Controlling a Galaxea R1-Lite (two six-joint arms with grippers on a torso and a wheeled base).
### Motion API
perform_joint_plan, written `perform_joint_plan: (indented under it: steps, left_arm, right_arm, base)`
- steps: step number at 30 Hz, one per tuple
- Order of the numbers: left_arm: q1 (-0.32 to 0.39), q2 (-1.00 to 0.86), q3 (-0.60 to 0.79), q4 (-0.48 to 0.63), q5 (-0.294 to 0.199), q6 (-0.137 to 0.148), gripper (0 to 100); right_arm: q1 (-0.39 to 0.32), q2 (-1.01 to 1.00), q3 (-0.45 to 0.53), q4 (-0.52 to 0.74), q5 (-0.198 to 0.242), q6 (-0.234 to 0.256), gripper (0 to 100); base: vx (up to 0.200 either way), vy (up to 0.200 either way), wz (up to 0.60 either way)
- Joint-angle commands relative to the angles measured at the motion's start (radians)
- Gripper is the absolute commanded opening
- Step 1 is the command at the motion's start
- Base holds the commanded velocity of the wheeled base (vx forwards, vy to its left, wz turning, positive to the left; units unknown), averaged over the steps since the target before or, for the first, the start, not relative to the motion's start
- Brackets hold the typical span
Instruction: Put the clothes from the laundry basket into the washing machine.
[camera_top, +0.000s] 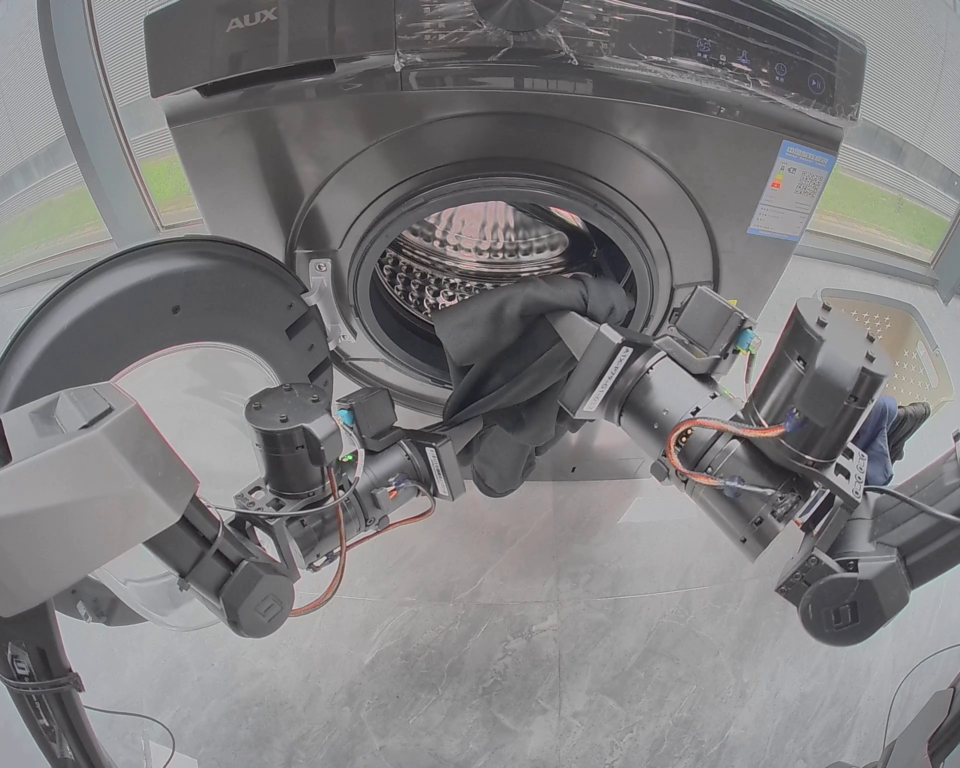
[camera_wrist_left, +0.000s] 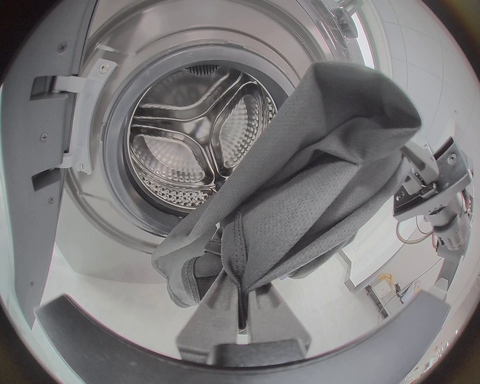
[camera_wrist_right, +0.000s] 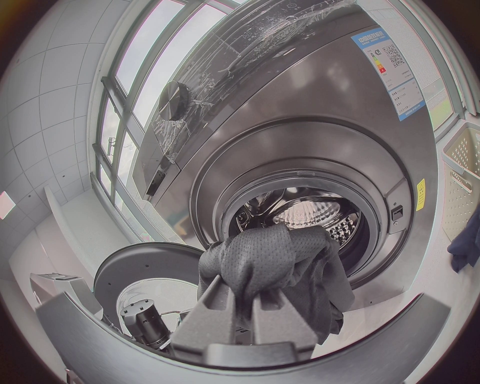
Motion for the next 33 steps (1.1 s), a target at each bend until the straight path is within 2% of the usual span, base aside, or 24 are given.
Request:
perform_joint_plan:
  steps: [1,5,10,11,16,21,26,33]
  left_arm:
    - [-0.014,-0.079,0.089,-0.026,-0.001,-0.001,0]
    - [-0.060,-0.164,0.187,-0.041,-0.001,-0.001,0]
    - [-0.103,-0.222,0.238,-0.049,0.000,0.004,0]
    - [-0.103,-0.226,0.241,-0.054,0.000,0.004,0]
    - [-0.101,-0.236,0.244,-0.074,0.000,0.002,0]
    - [-0.095,-0.233,0.247,-0.109,0.000,0.002,0]
    - [-0.092,-0.226,0.229,-0.110,0.003,0.002,0]
    - [-0.092,-0.219,0.169,-0.123,0.071,0.001,0]
  right_arm:
    - [-0.013,0.007,0.002,-0.001,0.002,0.000,0]
    - [-0.013,0.010,0.013,-0.001,0.004,0.000,0]
    - [-0.010,0.013,0.050,-0.001,0.011,0.001,0]
    - [-0.010,0.014,0.058,-0.002,0.022,0.001,100]
    - [-0.013,0.017,0.073,-0.005,0.033,0.000,100]
    - [-0.048,0.022,0.127,-0.007,0.033,-0.008,100]
    - [-0.053,0.022,0.185,-0.008,0.033,-0.008,100]
    - [-0.058,0.016,0.277,-0.008,0.036,-0.028,100]
  base:
    - [0.000,0.000,0.00]
    - [0.000,0.000,0.00]
    - [0.000,0.000,0.00]
    - [0.000,0.000,0.00]
    - [0.000,0.000,0.00]
    - [0.000,0.000,0.00]
    - [0.000,0.000,0.00]
    - [0.000,0.000,0.00]
